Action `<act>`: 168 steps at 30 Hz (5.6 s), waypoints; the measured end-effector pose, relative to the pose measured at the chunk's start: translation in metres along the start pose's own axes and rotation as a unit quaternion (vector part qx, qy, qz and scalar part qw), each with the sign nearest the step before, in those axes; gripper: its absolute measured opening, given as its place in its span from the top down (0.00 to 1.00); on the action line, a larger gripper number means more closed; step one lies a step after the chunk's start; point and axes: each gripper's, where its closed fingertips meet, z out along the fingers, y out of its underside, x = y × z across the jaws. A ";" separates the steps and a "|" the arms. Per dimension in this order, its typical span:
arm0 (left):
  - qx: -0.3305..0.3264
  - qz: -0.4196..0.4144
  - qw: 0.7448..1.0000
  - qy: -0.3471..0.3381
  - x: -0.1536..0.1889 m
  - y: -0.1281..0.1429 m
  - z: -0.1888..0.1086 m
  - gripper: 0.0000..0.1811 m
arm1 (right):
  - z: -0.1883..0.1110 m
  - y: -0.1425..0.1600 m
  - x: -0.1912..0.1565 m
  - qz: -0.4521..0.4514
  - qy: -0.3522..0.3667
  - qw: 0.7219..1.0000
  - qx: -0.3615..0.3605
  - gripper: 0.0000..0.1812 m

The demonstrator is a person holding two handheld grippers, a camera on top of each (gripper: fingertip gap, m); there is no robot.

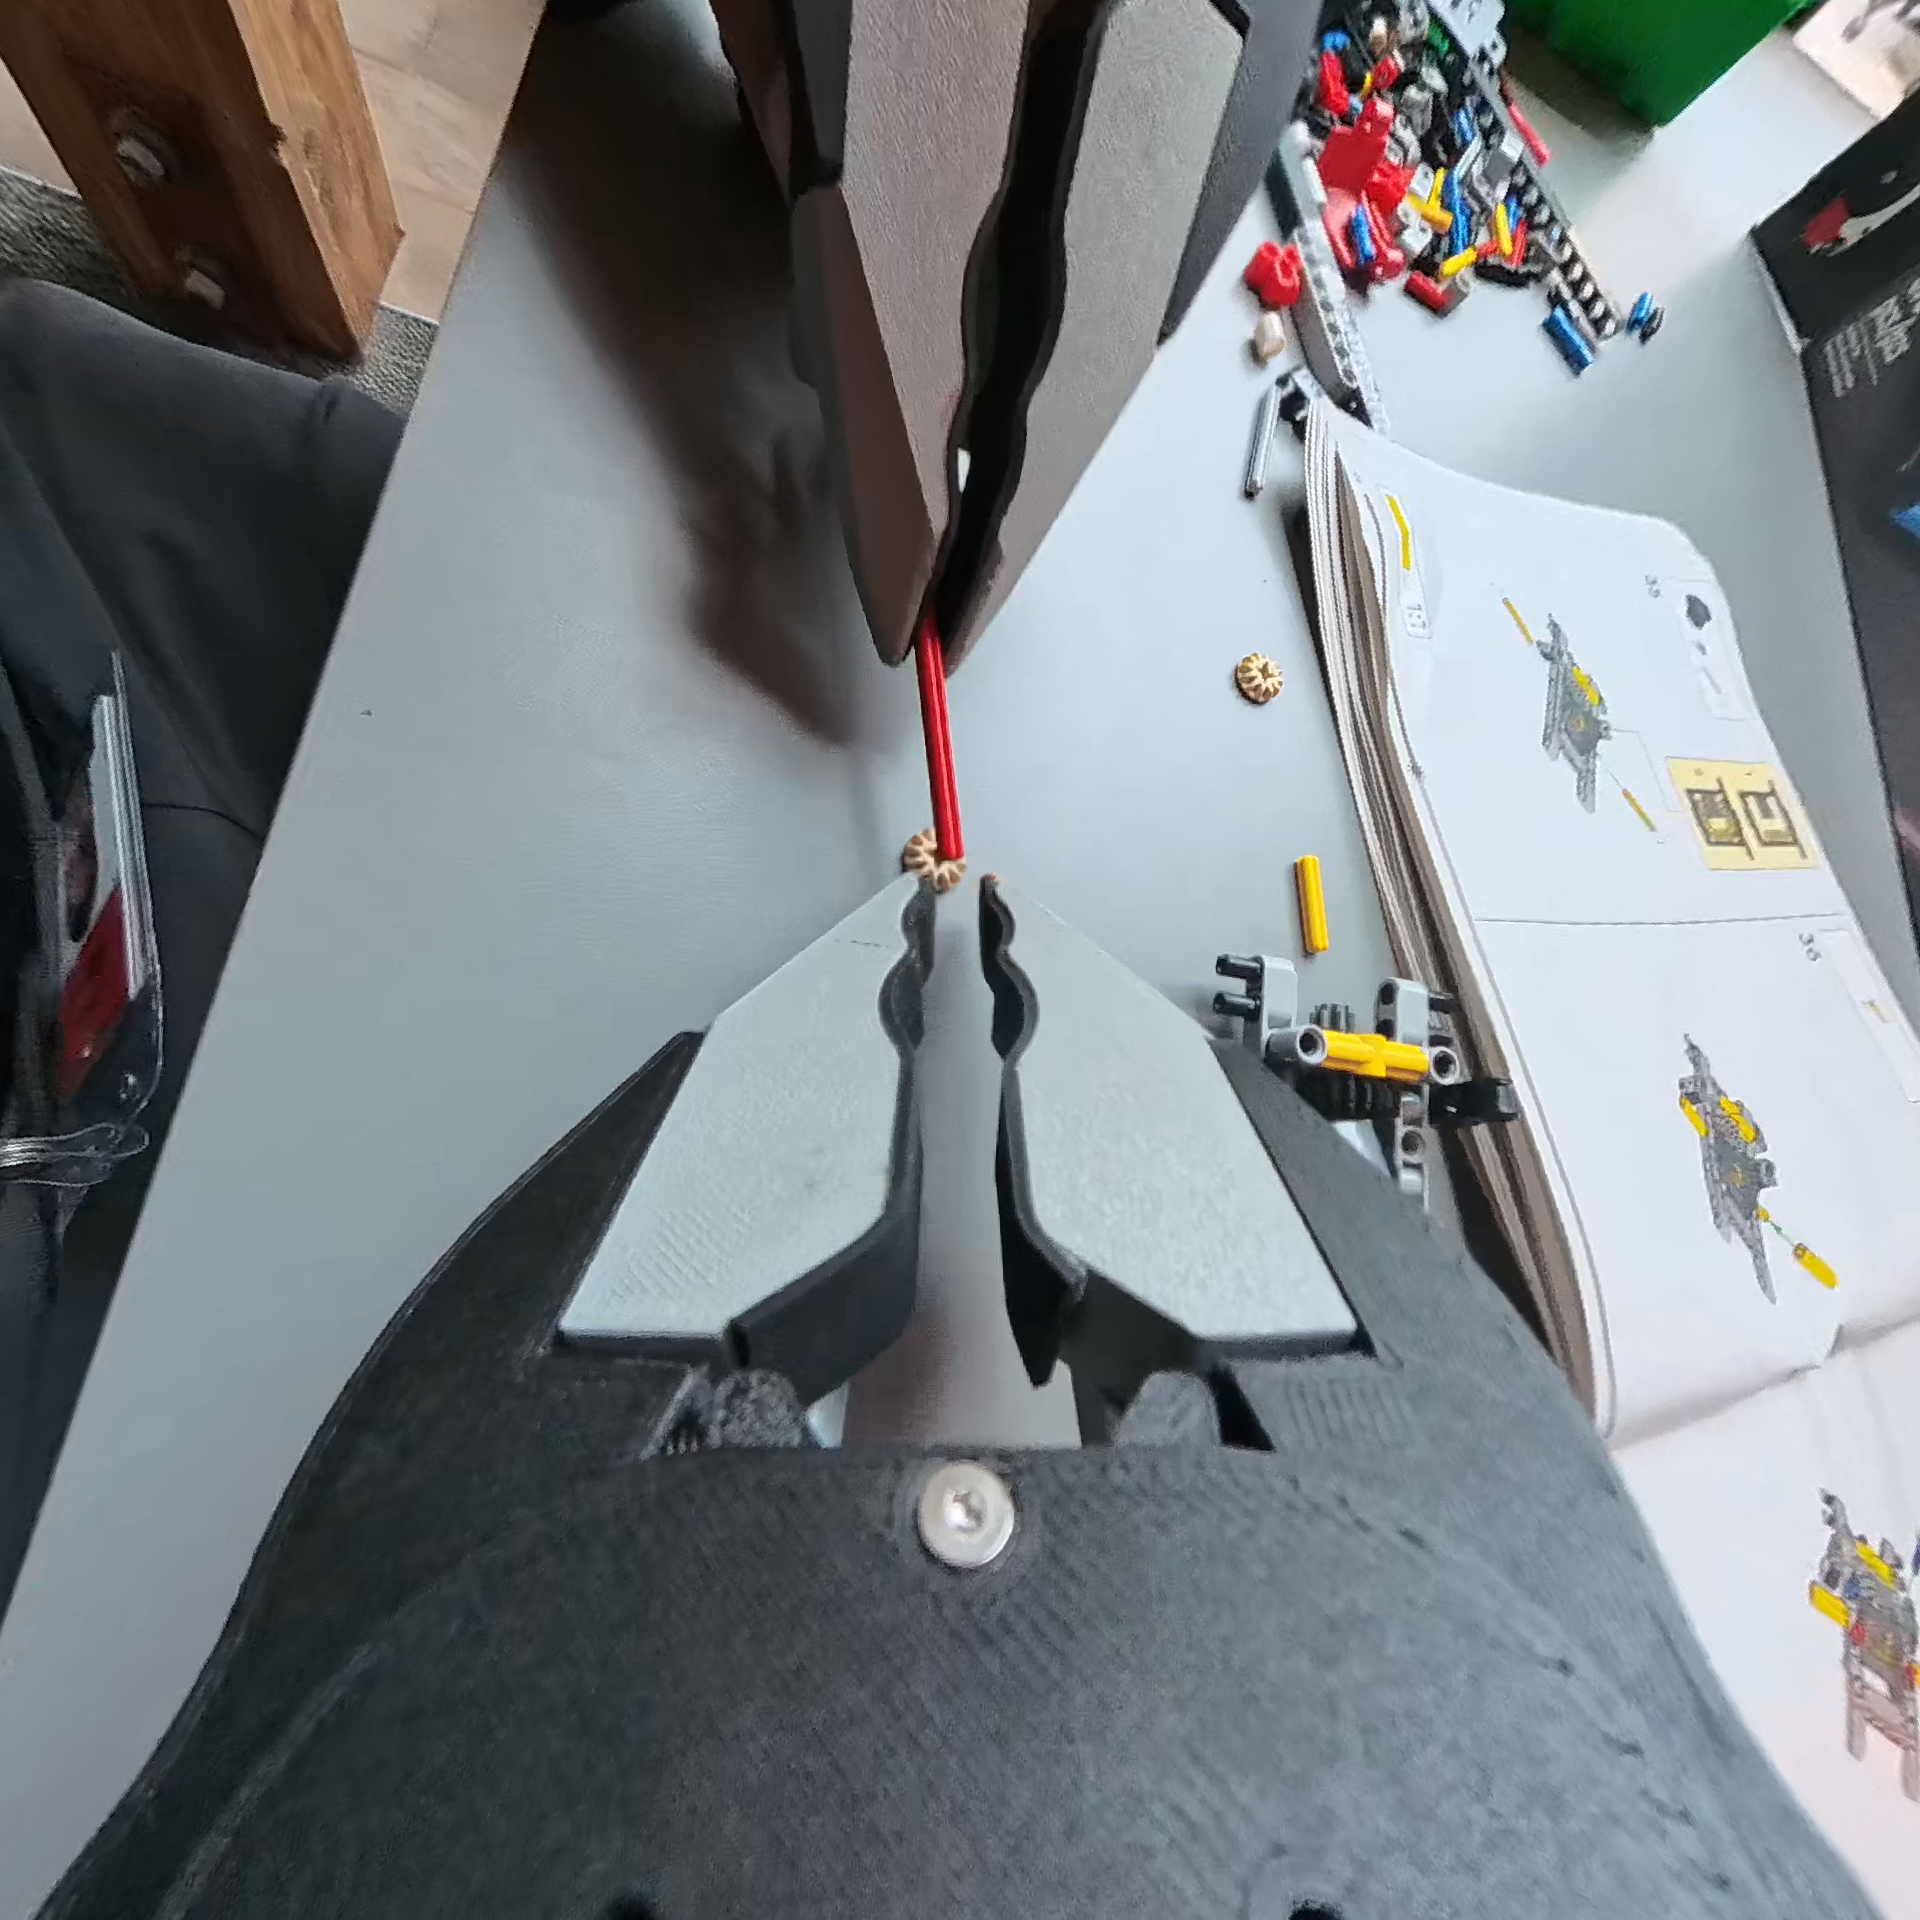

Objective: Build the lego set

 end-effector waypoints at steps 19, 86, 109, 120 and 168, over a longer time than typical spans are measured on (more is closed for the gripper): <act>0.006 -0.021 1.000 -0.001 -0.006 0.003 -0.008 1.00 | -0.001 -0.002 0.000 0.009 -0.005 1.000 0.010 0.98; 0.017 -0.096 0.995 -0.023 -0.027 0.003 -0.010 1.00 | -0.043 0.047 0.086 0.229 0.101 0.968 0.032 0.91; 0.032 -0.118 0.991 -0.049 -0.037 0.001 -0.014 1.00 | -0.042 0.052 0.082 0.243 0.154 0.958 -0.002 0.90; 0.029 -0.126 0.990 -0.057 -0.041 0.003 -0.014 1.00 | -0.041 0.054 0.081 0.240 0.164 0.957 -0.016 0.90; 0.027 -0.141 0.988 -0.060 -0.044 0.004 -0.014 0.99 | -0.037 0.059 0.089 0.236 0.200 0.950 -0.048 0.98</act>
